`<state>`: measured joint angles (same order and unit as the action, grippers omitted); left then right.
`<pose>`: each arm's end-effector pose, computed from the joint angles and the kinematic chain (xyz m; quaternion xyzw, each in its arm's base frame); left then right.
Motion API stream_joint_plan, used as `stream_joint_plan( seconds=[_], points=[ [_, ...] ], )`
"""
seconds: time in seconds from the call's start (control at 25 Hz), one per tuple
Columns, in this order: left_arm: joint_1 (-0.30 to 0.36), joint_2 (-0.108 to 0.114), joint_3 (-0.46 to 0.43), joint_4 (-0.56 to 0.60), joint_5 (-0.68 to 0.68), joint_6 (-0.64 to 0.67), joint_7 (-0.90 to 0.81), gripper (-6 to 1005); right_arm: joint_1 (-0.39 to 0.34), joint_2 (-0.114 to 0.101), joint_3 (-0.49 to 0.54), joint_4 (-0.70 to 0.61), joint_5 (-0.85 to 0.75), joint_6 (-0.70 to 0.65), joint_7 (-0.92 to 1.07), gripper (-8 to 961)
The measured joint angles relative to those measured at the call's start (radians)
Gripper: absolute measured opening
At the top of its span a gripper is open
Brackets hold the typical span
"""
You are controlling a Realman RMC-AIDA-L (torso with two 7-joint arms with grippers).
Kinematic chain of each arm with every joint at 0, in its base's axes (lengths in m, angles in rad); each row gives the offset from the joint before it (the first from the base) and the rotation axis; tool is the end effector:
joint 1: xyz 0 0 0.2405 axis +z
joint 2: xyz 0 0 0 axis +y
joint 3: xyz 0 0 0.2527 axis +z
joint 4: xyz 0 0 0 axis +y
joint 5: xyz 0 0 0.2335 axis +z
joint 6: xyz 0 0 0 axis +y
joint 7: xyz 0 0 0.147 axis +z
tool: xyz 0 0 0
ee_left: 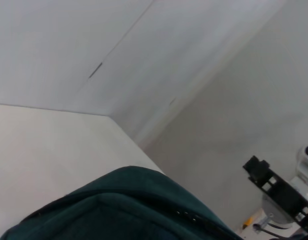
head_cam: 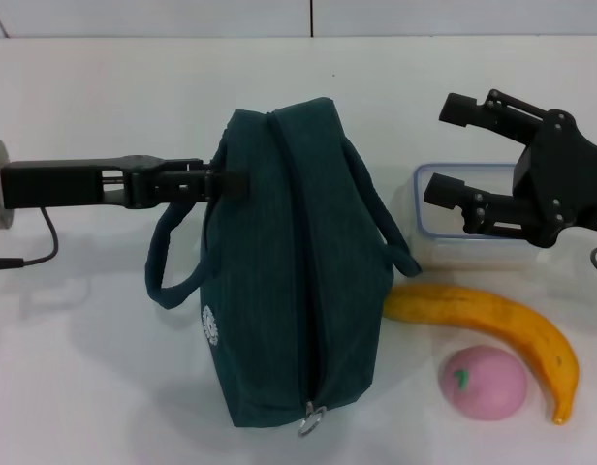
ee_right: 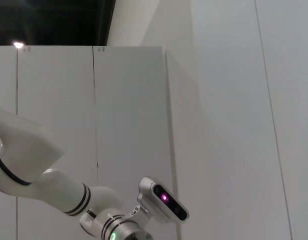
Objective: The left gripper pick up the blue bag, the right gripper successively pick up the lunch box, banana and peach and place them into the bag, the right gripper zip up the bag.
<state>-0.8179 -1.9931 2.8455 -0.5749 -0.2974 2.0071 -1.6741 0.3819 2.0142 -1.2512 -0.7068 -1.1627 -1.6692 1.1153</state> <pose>-0.2599 0.3378 0.0480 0.8668 0.3932 0.3053 0.0280 0.2107 0.3208 0.0145 -0.8864 0.0370 0.4470 0.1147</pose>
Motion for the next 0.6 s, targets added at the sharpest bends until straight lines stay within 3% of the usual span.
stream_joint_plan(
  seconds=[0.6],
  points=[
    [0.028, -0.006, -0.001, 0.007, -0.048, -0.068, 0.049, 740, 0.025, 0.000, 0.012, 0.087, 0.014, 0.009, -0.060, 838]
  ],
)
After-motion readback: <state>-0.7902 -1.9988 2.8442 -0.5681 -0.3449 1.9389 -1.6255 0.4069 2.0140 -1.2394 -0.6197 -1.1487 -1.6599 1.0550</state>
